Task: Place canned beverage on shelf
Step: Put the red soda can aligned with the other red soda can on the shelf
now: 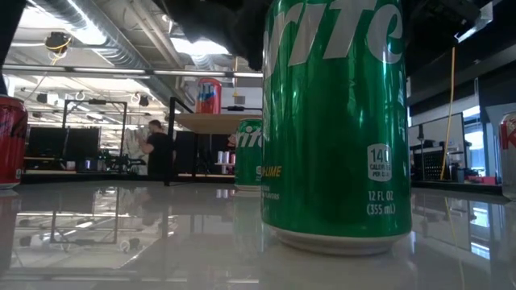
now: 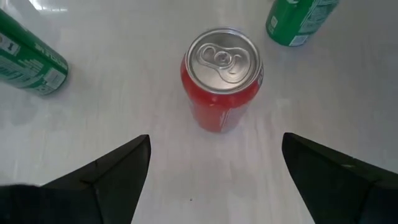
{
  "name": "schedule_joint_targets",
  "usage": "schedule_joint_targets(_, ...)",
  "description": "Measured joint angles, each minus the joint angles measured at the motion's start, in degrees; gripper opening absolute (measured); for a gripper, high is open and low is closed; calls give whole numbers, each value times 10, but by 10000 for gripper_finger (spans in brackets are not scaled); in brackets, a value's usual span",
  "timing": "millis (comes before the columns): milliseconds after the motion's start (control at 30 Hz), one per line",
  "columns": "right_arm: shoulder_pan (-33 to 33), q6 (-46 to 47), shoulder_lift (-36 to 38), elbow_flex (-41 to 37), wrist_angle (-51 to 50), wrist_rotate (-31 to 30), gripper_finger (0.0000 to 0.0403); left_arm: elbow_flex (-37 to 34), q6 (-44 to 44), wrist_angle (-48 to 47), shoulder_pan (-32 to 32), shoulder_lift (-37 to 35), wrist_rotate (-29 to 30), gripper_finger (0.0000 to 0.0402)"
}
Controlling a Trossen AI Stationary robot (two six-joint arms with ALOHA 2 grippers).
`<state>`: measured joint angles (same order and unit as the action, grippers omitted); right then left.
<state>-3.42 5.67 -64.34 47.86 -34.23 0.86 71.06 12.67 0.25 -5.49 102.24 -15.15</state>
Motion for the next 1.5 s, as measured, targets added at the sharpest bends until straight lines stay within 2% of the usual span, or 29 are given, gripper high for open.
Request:
schedule_joint_targets(133,0,4,0,0,-1,0,360,5,0,52,-8,35,-34,328)
schedule_joint_targets(633,0,9,0,0,1,-8,360,5,6,111,-11,88,-24,327)
schedule_joint_targets(1333,0,16,0,0,1,-9,360,5,-20,102,-7,116,-33,328)
schedule_joint_targets(1400,0,16,0,0,1,-9,360,4,-29,98,-1,116,-22,327)
schedule_joint_targets(1500,0,16,0,0,1,-9,360,4,-57,97,8,116,34,328)
